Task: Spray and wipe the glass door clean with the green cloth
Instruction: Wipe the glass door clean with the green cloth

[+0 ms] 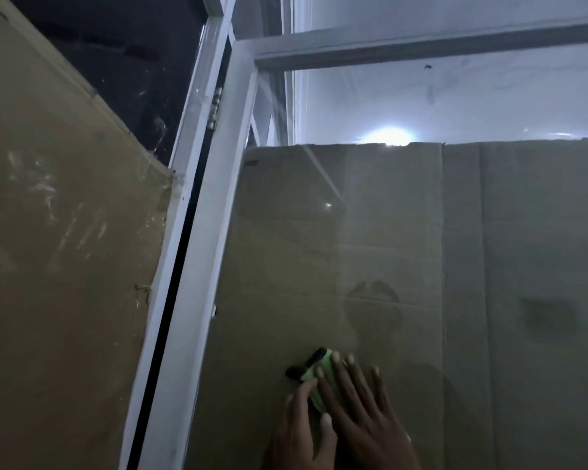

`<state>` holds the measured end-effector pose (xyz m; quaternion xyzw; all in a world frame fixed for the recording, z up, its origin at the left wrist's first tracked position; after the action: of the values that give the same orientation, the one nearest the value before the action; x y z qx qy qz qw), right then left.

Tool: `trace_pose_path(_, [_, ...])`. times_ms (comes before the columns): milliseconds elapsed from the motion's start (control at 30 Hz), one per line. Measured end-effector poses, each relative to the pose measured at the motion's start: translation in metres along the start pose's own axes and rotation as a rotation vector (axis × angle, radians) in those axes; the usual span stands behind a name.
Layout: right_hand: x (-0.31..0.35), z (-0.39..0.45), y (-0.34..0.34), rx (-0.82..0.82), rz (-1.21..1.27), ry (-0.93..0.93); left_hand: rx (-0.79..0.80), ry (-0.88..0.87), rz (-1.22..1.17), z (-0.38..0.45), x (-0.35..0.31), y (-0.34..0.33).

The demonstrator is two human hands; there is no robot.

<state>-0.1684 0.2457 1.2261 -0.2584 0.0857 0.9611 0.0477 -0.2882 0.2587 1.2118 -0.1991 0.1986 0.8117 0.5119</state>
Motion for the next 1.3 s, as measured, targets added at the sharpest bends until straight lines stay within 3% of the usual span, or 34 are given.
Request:
trace_pose_path(133, [-0.008,-0.020,0.018,-0.081,0.040,-0.105,-0.125,0.028,0.033,-0.014,0.008,-0.008])
trace_pose_path(333, [-0.038,-0.042,0.032,-0.040,0.017,-0.165,-0.020,-0.122,0.139,-0.026,-0.032,-0.026])
trace_pose_path(500, [-0.096,-0.057,0.055,0.001,0.015,-0.261,0.042,-0.134,0.164,-0.026,-0.049,-0.040])
trace_pose_path(600, [-0.110,-0.075,0.063,0.020,-0.018,-0.187,0.097,-0.216,0.215,-0.033,-0.073,-0.062])
trace_pose_path(733, [-0.130,-0.085,0.070,0.138,-0.019,0.049,0.130,-0.267,0.315,-0.038,-0.102,-0.093])
trace_pose_path(800, [-0.161,-0.075,0.082,0.171,0.012,0.045,0.101,-0.250,0.315,-0.037,-0.112,-0.102])
trace_pose_path(933, [-0.252,-0.058,0.116,0.106,0.030,-0.291,0.024,-0.224,0.343,-0.035,-0.116,-0.109])
trace_pose_path(1067, [-0.315,-0.101,0.140,-0.005,0.023,-0.655,-0.032,-0.220,0.394,-0.037,-0.113,-0.120])
trace_pose_path(1167, [-0.321,-0.140,0.141,-0.056,0.009,-0.743,-0.074,-0.196,0.400,-0.038,-0.112,-0.125])
trace_pose_path(1300, [-0.315,-0.168,0.139,-0.054,-0.054,-0.711,-0.117,-0.185,0.379,-0.042,-0.121,-0.124])
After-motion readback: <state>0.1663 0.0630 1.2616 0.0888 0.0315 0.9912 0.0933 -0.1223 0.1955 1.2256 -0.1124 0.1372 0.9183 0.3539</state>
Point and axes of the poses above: each hand's wrist, its own z-axis towards the middle knuckle, its own y-axis out of the back of the hand, x = y × z, the point moved 9 cm from there along z, towards the middle knuckle, and after that the axes turned 9 degrees about z, right-handed, at the moved point
